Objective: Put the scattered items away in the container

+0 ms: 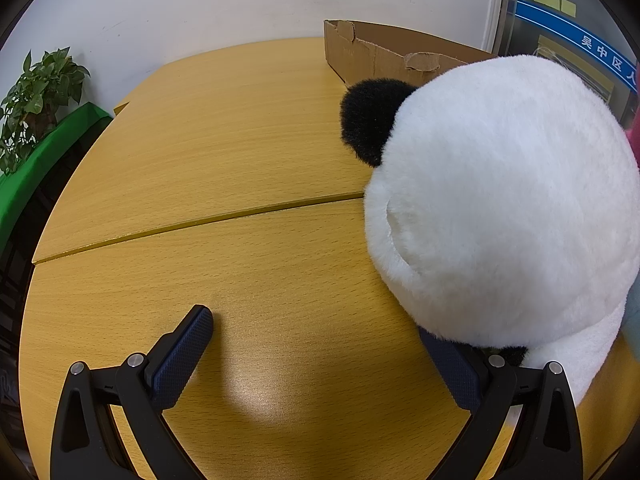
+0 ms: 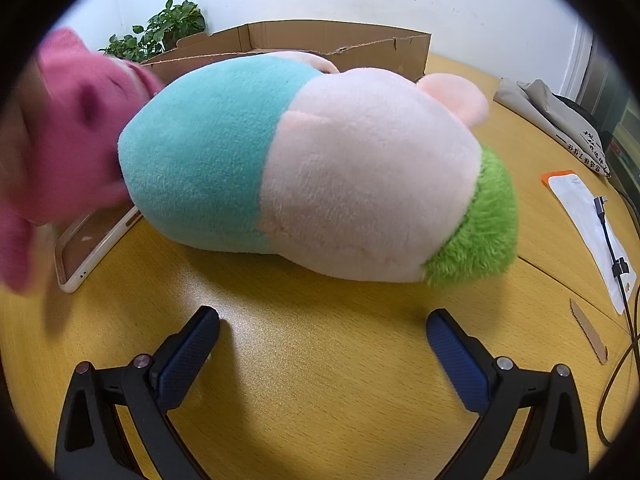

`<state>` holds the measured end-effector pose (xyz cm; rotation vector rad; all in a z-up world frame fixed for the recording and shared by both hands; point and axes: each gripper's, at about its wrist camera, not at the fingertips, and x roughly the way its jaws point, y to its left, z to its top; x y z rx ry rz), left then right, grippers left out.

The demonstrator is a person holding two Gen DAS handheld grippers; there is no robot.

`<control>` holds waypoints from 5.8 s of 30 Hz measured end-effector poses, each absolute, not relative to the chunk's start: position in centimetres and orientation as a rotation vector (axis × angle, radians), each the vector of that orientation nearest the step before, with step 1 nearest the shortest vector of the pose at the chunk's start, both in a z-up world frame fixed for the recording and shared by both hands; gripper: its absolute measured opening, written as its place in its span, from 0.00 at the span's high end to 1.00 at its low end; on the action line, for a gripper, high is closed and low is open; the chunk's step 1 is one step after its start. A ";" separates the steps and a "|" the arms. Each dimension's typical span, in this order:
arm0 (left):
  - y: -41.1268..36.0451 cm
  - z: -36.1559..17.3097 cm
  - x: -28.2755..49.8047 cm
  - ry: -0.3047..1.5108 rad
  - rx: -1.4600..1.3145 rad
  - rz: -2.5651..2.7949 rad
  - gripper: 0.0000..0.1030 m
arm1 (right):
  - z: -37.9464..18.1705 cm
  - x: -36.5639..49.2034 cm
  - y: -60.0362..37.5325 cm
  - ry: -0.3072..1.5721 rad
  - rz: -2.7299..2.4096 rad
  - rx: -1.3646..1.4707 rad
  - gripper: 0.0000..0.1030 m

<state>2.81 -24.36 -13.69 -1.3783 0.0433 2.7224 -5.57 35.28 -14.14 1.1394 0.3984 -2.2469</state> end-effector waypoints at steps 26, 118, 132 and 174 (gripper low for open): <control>-24.2 -13.7 3.2 0.043 -1.379 2.724 0.00 | -14.2 -5.6 35.3 0.398 -2.247 1.140 0.00; -14.2 -1.6 13.9 -0.176 -1.001 3.063 0.00 | -14.2 -6.2 34.5 0.393 -2.259 1.145 0.00; -9.0 0.8 15.2 -0.183 -0.992 3.069 0.00 | -14.4 -8.2 33.6 0.358 -2.320 1.175 0.00; -0.8 -0.6 19.4 -0.068 -0.998 2.903 0.00 | -2.2 18.0 26.1 -0.080 -2.714 0.952 0.02</control>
